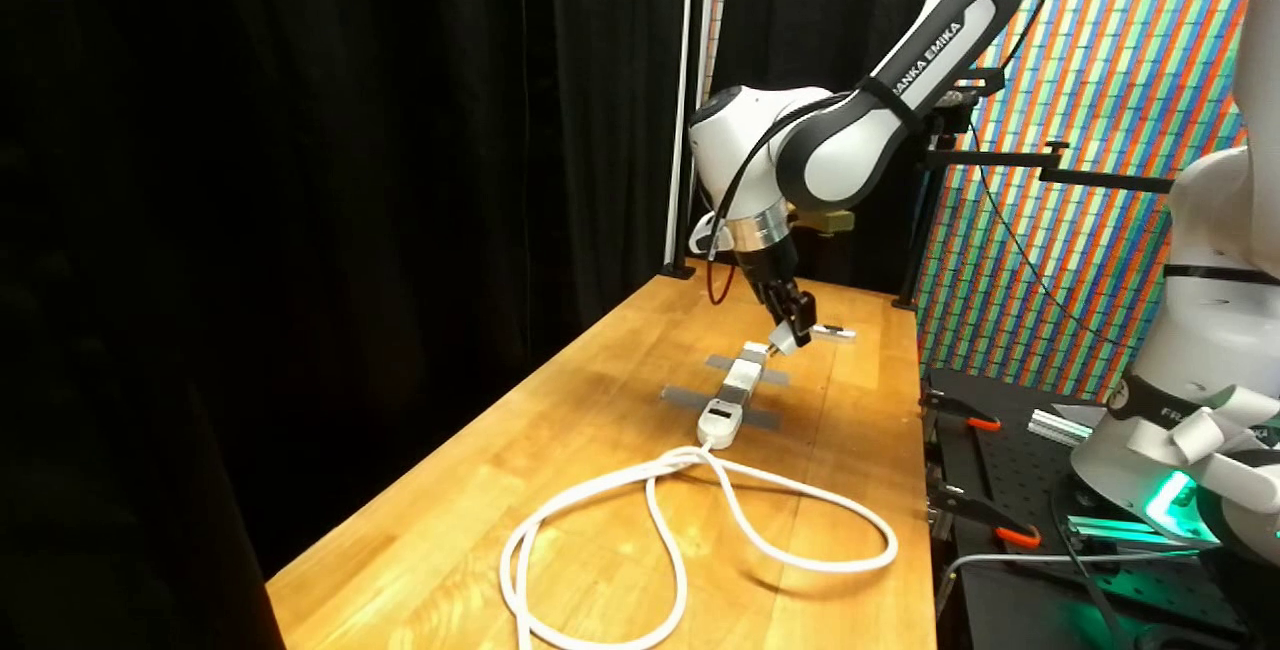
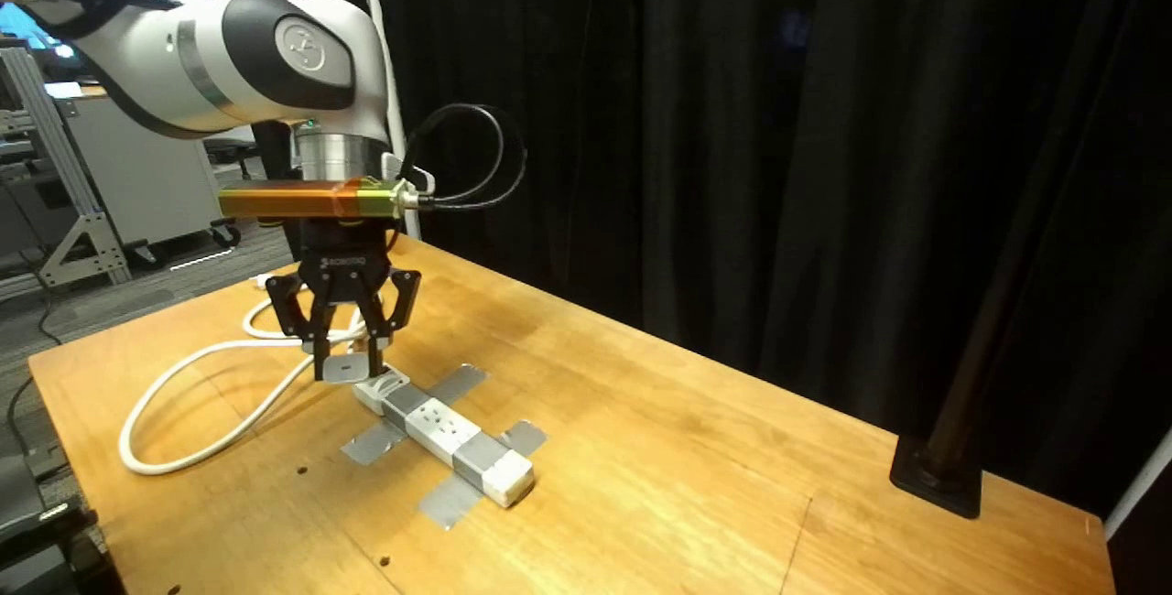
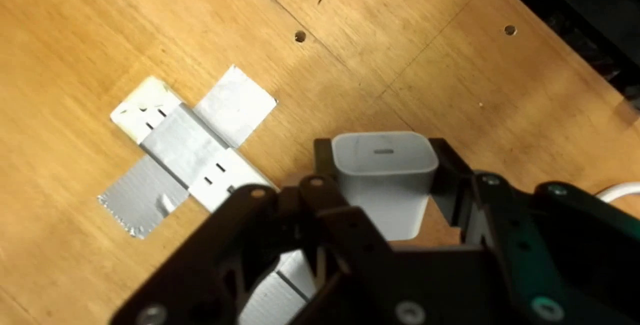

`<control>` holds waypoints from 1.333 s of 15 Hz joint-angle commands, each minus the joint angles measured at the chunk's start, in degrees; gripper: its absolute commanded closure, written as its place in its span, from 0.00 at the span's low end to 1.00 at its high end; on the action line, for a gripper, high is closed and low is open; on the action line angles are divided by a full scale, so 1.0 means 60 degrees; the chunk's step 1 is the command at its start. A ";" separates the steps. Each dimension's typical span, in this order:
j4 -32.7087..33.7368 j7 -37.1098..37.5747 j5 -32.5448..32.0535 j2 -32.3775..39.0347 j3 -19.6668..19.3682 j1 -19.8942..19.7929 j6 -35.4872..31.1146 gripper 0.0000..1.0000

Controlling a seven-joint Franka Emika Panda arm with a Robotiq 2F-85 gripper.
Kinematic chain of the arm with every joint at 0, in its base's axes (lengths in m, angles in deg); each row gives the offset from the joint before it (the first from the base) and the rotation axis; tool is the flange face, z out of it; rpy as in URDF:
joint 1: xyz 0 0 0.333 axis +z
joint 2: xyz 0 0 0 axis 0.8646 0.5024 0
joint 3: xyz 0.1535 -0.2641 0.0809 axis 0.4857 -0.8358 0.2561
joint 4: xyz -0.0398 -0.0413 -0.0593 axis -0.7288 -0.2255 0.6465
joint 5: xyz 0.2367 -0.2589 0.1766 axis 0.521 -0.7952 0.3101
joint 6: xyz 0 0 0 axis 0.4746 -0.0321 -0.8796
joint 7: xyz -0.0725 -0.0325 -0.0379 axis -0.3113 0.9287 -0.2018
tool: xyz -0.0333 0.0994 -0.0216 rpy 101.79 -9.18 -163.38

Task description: Plug the charger head into the extension cable

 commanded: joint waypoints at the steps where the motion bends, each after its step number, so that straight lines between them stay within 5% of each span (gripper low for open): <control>1: 0.0958 0.2003 -0.0209 0.0692 -0.0028 0.0174 0.0661 0.77; 6: 0.1947 0.4622 -0.0164 0.1643 -0.0137 0.0510 0.1570 0.77; 11: 0.3017 0.6520 0.0321 0.2296 -0.0195 0.0811 0.3642 0.77; 20: 0.6066 0.7314 0.2315 0.4648 -0.0499 0.0449 0.7588 0.77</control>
